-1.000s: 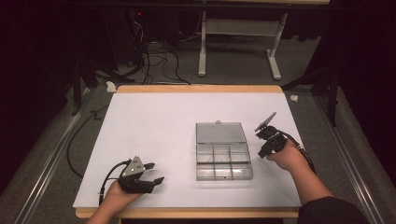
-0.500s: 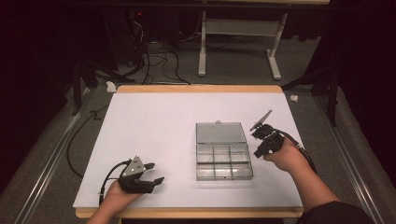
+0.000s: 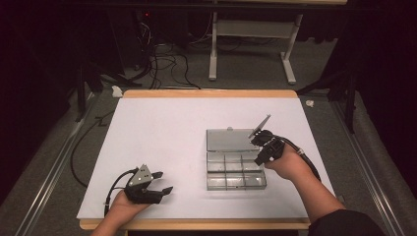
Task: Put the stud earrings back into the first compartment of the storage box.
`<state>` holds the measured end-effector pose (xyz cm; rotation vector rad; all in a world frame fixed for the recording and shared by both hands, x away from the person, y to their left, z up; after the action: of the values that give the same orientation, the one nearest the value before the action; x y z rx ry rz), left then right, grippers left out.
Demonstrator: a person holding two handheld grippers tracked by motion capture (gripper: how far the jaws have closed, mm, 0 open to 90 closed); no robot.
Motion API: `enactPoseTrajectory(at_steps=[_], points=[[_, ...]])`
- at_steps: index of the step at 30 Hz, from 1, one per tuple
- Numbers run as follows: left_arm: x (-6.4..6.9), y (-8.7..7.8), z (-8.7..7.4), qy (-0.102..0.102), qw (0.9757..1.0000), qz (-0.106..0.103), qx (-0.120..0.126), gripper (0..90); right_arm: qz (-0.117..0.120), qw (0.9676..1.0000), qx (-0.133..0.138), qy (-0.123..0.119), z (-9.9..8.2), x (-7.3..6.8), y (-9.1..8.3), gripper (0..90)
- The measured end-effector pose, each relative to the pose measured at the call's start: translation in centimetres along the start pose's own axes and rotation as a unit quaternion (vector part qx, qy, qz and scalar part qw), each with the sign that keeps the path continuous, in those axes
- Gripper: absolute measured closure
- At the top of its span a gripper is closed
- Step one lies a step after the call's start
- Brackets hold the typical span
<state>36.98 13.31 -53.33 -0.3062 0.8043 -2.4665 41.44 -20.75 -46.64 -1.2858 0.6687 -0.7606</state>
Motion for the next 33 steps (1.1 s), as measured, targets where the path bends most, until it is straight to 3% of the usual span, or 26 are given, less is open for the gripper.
enactPoseTrajectory(at_steps=[10, 14, 15, 19, 25, 26, 29, 33], points=[[0.0, -0.1, 0.0, 0.000, 1.0000, 0.000, 0.004, 32.4, 0.008, 0.9994, 0.002, -0.033, 1.8, -2.1, 0.4, 85.9], [0.0, 0.0, 0.0, 0.001, 1.0000, 0.000, 0.003, 32.4, 0.013, 0.9994, 0.000, -0.032, 2.6, -3.4, 0.6, 85.9], [0.0, 0.0, 0.0, 0.001, 1.0000, 0.000, 0.004, 32.4, 0.012, 0.9990, 0.002, -0.043, 2.8, -3.3, 0.8, 85.9], [0.0, 0.0, 0.0, -0.001, 1.0000, -0.003, 0.002, 32.4, 0.016, 0.9987, 0.004, -0.049, 3.4, -3.9, 0.9, 85.9], [0.0, -0.1, 0.0, -0.001, 1.0000, -0.003, 0.004, 32.4, 0.026, 0.9962, 0.011, -0.083, 5.2, -5.8, 1.3, 85.9], [0.0, -0.1, 0.0, -0.001, 1.0000, -0.002, 0.005, 32.4, 0.033, 0.9957, 0.014, -0.086, 5.9, -6.7, 1.6, 85.9], [0.0, -0.1, 0.0, -0.003, 1.0000, -0.004, 0.007, 32.4, 0.038, 0.9939, 0.014, -0.102, 6.7, -7.5, 2.3, 85.9], [0.0, -0.1, 0.0, -0.001, 1.0000, -0.004, 0.006, 32.4, 0.041, 0.9942, 0.002, -0.100, 7.5, -8.4, 3.4, 85.9]])
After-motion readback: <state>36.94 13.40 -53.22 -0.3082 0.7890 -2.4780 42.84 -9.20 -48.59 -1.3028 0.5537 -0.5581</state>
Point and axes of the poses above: each handheld gripper's, and its own axes: y roughly forward along the jaws, z roughly out of its top, x roughly to its right, the point moved 8 cm from there along y, roughly forward along the jaws, and after that the axes turned 1 degree about -z, right-handed, at the moved point
